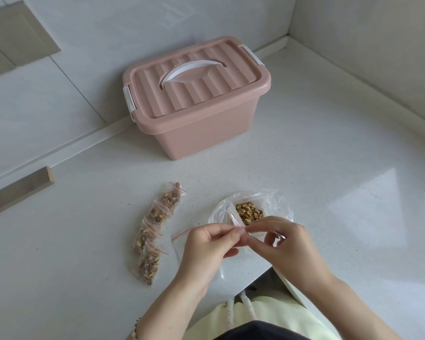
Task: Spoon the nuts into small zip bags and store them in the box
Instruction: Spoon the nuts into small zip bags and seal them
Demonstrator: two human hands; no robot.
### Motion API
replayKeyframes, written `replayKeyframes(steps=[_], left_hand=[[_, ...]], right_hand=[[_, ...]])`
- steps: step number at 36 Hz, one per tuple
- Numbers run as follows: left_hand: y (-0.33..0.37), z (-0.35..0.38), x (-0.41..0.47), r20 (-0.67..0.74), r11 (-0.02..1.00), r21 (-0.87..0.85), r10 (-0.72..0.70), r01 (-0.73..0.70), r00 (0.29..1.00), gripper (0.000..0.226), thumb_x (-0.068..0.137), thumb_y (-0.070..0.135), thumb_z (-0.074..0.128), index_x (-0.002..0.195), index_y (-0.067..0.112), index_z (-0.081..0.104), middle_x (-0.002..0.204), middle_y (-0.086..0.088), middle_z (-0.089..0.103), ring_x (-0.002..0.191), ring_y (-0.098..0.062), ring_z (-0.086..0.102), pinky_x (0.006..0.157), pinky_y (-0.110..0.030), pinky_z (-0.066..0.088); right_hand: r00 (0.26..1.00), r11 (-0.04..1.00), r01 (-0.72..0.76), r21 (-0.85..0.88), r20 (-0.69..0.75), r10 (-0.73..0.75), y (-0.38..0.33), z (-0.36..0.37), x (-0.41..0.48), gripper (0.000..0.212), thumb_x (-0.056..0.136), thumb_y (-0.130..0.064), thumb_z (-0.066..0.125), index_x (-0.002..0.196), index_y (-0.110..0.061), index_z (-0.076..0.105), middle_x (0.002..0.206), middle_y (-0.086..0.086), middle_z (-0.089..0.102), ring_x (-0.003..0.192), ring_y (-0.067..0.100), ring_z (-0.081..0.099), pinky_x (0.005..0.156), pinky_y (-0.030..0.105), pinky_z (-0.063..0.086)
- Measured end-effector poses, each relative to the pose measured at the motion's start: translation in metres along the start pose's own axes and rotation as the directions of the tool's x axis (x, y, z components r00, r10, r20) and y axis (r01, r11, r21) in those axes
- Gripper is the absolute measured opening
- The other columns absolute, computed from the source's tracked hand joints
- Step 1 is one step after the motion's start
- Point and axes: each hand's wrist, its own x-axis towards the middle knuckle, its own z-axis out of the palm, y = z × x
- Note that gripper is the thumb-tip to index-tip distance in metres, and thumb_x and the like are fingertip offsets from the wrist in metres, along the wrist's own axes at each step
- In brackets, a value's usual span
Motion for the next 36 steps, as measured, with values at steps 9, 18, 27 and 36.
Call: replayKeyframes(steps=[9, 18, 27, 36], left_hand=[[0.004, -0.002, 0.0, 0.065, 0.993, 0.108, 0.03, -0.037, 0.997, 0.014, 0.081, 0.01, 0.066, 0.072, 0.018, 0.074, 0.075, -0.005, 0.074, 0.072, -0.011, 0.069, 0.062, -0.018, 0.053], [0.003, 0.0, 0.0, 0.104, 0.991, 0.129, 0.032, -0.046, 0.994, 0.023, 0.08, 0.013, 0.067, 0.062, 0.024, 0.074, 0.073, -0.005, 0.073, 0.072, -0.009, 0.067, 0.062, -0.018, 0.05], [0.002, 0.001, 0.004, 0.199, 0.94, 0.302, 0.102, -0.16, 0.975, 0.018, 0.087, 0.007, 0.056, 0.07, 0.01, 0.06, 0.061, 0.003, 0.061, 0.061, -0.004, 0.061, 0.057, -0.017, 0.044], [0.008, 0.001, 0.009, 0.325, 0.978, 0.15, 0.091, -0.146, 0.941, 0.013, 0.072, 0.013, 0.041, 0.063, 0.007, 0.048, 0.05, 0.003, 0.049, 0.05, -0.009, 0.046, 0.052, -0.018, 0.035]], right_hand=[[0.997, 0.999, 0.009, 0.039, 0.078, -0.012, 0.001, -0.008, -0.002, 0.002, 0.075, -0.032, 0.072, 0.076, -0.032, 0.072, 0.082, -0.022, 0.067, 0.056, 0.003, 0.048, 0.055, 0.008, 0.036], [0.986, 0.992, 0.08, -0.098, 0.151, -0.065, -0.004, -0.017, -0.001, 0.004, 0.073, -0.032, 0.074, 0.075, -0.03, 0.072, 0.084, -0.02, 0.064, 0.063, 0.003, 0.051, 0.059, 0.009, 0.037], [0.985, 0.992, 0.019, -0.123, 0.172, 0.003, -0.005, -0.017, 0.0, 0.015, 0.083, -0.031, 0.064, 0.07, -0.037, 0.066, 0.078, -0.022, 0.064, 0.066, 0.0, 0.05, 0.062, 0.01, 0.037], [0.976, 0.999, 0.028, 0.022, 0.214, -0.032, -0.016, -0.022, 0.006, 0.027, 0.088, -0.008, 0.059, 0.07, -0.027, 0.063, 0.055, -0.021, 0.057, 0.053, 0.0, 0.049, 0.054, 0.01, 0.034]])
